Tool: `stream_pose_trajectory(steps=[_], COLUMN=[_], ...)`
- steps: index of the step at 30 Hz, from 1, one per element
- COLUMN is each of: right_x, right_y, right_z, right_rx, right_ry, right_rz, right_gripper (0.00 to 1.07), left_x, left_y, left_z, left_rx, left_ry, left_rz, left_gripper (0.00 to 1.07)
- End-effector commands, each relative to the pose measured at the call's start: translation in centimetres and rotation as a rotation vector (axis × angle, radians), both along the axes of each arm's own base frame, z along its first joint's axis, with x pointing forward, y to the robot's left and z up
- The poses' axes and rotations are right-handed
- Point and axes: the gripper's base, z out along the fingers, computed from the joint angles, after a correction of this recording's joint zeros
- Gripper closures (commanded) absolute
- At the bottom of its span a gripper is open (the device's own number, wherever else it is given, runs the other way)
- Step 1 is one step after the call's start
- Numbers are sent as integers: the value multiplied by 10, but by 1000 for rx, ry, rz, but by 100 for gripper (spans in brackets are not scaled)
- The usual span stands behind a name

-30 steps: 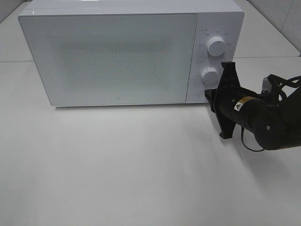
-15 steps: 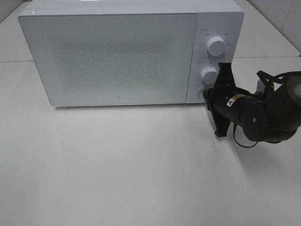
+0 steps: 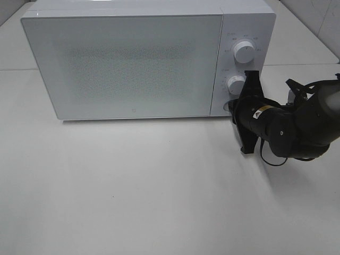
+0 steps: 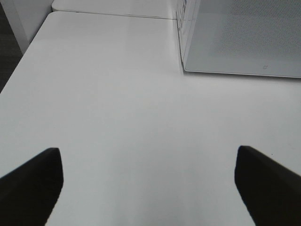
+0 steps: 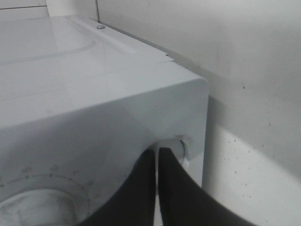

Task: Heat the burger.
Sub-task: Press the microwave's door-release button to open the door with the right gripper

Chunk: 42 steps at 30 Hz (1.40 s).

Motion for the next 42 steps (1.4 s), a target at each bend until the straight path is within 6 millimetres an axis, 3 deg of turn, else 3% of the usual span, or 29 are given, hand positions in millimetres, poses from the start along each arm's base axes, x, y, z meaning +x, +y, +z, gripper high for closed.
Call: stream_pose_trajectory(steps=[1,10,19,42], right_x=[20,22,37,47], right_y=[-6,-11,-11,-10], right_z=[28,35,51,48], right_rx=[25,2,-47,-58], right_ry=[-224,-299,-390,-460], right_rz=[-76,-127,-172,-210], right_gripper=[107,107,107,107], left_x=[-2,-2,-2,-2], left_y=[-1,-1,-1,-1], left_z=[1,1,1,1], left_rx=[-7,-7,-7,-7], left_ry=[-31,-31,-31,-31], left_rz=[-4,-4,-4,-4], left_gripper=[16,16,16,16])
